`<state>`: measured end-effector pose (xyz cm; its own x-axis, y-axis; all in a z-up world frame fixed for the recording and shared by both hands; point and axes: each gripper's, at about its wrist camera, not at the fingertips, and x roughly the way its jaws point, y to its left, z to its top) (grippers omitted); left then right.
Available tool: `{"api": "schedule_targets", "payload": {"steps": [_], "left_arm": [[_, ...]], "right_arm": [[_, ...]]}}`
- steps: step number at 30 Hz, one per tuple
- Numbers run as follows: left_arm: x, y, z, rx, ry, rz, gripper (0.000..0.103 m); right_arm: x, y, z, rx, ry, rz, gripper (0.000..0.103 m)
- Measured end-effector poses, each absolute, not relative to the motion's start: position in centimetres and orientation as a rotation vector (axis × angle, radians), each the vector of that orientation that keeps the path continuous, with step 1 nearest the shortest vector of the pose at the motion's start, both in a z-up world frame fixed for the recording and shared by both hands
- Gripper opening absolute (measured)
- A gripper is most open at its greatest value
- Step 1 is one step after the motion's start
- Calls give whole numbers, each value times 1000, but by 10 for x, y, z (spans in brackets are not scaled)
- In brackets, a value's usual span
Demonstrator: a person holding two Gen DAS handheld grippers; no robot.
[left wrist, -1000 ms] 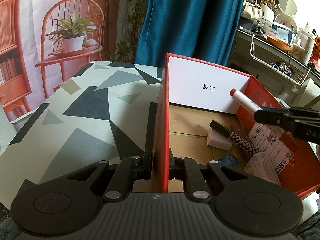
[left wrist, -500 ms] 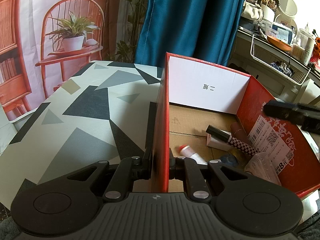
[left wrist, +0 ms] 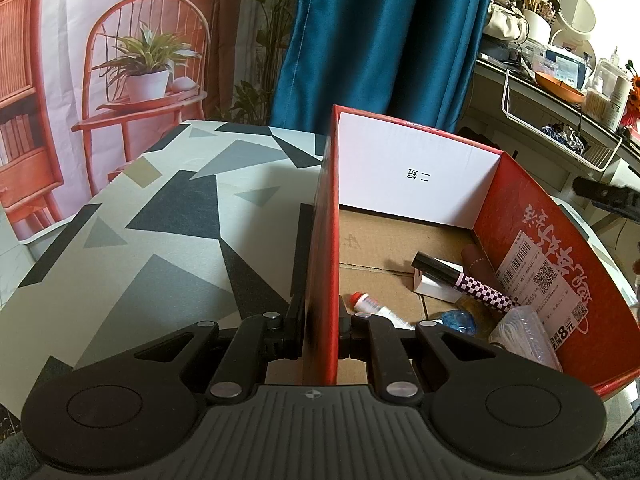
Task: Organize rigid objects
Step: 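Grasp the purple glue stick on the table with the right gripper, then carry the purple glue stick into the red box and release it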
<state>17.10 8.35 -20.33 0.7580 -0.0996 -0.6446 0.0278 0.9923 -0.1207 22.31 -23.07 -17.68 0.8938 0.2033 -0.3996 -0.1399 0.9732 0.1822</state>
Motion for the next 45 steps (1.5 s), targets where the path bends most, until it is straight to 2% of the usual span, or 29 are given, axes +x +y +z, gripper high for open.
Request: {"api": "schedule_targets", "payload": {"steps": [7,17,34,37,38,45], "left_arm": [[170,84,-204,-105,706,-69,15],[171,84,-204,-94,706,-68,15],[170,85,-204,-100,709,-67,15],[170,85,-204,-100,708,-67,15],[170,85,-204,-100,708,-67,15],[171,85,-204,-94,688,-55,15]], "right_arm": [[263,-252,-216,43,470,57,103],[318,-270,-279,73,625,-51,103],[351,-266,-300,83,749,-109,103],[347,-262,-300,61,737,-129,91],[346,-261,-299,55,727,-127,84],[328,-260,-297,53,726,-121,84]]}}
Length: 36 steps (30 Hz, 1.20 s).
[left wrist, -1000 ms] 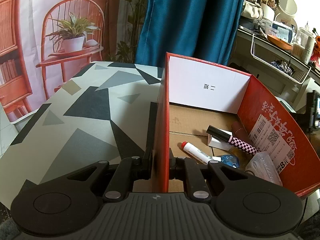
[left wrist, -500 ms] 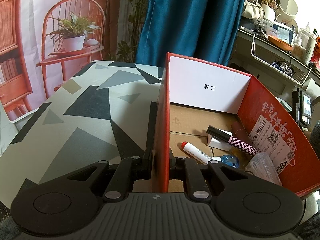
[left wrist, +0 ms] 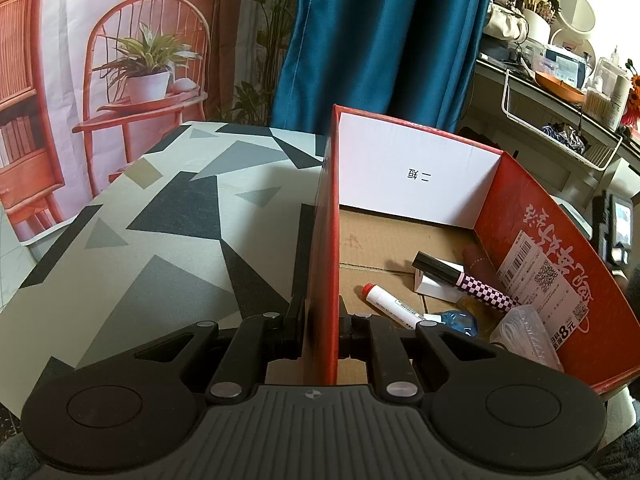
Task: Organize rigid objects
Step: 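Carry the purple glue stick into the red box and release it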
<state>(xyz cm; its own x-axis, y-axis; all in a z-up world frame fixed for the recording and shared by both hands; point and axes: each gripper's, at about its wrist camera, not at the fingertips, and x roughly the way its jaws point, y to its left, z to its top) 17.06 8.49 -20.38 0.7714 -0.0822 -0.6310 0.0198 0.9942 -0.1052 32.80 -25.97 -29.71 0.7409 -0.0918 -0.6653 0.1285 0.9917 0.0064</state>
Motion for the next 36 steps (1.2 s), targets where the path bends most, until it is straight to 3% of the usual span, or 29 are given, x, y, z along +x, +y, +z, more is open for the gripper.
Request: {"api": "schedule_targets", "payload": {"steps": [11,19,28,36], "left_arm": [[171,86,-204,-98,689,-59,15],[171,86,-204,-99,688,-58,15],[172,84,-204,-100,689,-56,15],[172,84,-205,-100,689,-57,15]], "right_arm": [[276,-256,-283,202,747,-8,83],[233,-247,-226,304,585,149,83],[214,-203,-157,67,396,407,83],[216,-139,-164,-187,496,632,83]]}}
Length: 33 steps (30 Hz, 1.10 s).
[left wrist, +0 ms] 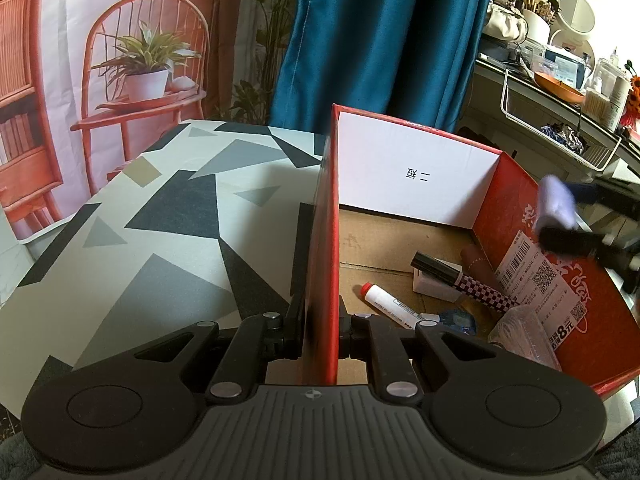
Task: Organize rigid objects
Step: 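Carry the purple glue stick into the red box and release it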
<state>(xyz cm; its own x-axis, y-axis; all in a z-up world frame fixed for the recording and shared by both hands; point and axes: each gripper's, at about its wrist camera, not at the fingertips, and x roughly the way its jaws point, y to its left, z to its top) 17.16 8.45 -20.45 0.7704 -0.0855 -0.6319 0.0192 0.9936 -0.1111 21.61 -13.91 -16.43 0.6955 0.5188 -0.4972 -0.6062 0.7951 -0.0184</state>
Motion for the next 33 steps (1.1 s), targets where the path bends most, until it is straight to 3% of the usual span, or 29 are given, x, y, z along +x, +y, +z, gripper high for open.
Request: {"api": "schedule_targets", "payload": {"steps": [10,33], "left_arm": [[172,83,-205,-103,689,-57,15],[171,82,-205,-105,690,-58,15]], "right_arm": [[207,-115,-179,-270,585,697,83],[204,-116,-182,-454,581,690,81]]}}
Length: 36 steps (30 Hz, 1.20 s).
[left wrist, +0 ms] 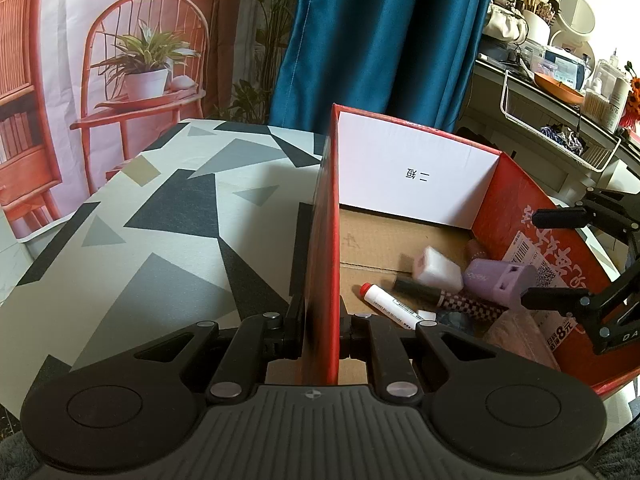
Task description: Organize rigid objects
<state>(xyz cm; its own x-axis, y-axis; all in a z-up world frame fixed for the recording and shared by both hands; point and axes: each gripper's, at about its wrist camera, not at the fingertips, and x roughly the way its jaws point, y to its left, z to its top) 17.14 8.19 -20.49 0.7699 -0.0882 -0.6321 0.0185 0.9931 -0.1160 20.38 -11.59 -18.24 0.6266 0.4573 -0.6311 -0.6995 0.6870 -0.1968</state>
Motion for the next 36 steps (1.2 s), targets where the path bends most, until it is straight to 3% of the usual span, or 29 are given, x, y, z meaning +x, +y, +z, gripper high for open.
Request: {"api": "schedule_targets", "payload": {"steps": [30,36], "left_arm": [[168,82,-196,-74,731,-41,15],[164,81,-187,-63,710,-37,19]], "right_arm": [[183,-140,-163,-353,565,510,83],[172,-149,-152,-274,541,425,99]]}}
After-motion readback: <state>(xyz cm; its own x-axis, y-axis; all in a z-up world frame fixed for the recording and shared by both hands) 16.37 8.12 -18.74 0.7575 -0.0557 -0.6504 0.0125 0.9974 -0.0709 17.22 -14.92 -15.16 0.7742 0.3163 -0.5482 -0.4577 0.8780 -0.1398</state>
